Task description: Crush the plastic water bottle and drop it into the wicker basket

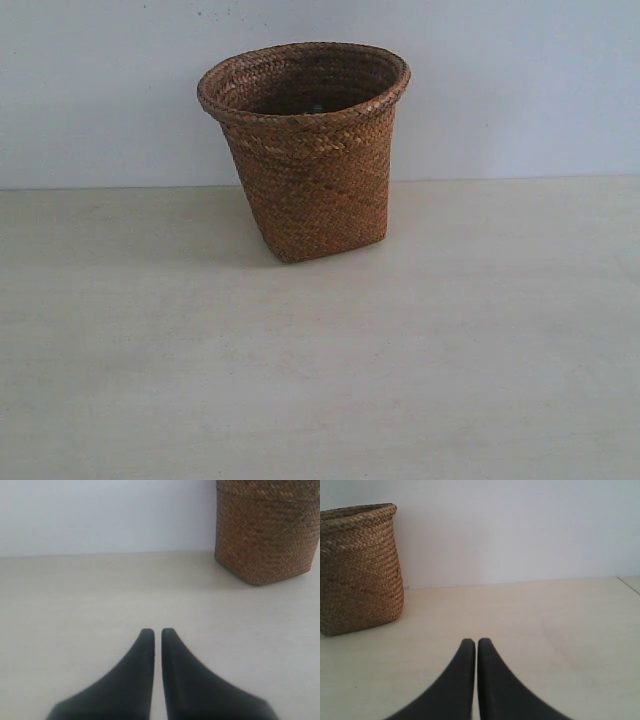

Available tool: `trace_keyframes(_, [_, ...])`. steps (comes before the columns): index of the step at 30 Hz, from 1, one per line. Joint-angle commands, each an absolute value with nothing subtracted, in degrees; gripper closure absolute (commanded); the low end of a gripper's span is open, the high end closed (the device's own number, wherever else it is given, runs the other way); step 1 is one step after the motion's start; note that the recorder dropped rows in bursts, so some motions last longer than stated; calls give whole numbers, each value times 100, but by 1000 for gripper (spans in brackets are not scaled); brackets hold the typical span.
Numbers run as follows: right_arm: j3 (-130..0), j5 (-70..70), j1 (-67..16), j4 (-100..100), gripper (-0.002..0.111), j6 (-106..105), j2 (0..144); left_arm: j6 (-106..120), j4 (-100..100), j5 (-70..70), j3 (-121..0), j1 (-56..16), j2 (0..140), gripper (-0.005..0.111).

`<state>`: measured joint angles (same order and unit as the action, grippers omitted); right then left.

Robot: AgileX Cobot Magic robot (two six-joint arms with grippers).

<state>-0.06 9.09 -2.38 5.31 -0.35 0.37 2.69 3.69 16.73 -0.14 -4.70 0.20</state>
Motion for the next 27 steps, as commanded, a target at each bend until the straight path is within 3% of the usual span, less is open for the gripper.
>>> trace_keyframes(1, [0, 1288, -225, 484, 108, -36, 0, 259, 357, 1681, 0, -462, 0, 102])
trace_keyframes(7, [0, 1883, -225, 382, 108, -50, 0, 259, 357, 1681, 0, -462, 0, 102])
trace_keyframes(27, [0, 1901, -225, 392, 108, 0, 0, 259, 357, 1681, 0, -462, 0, 102])
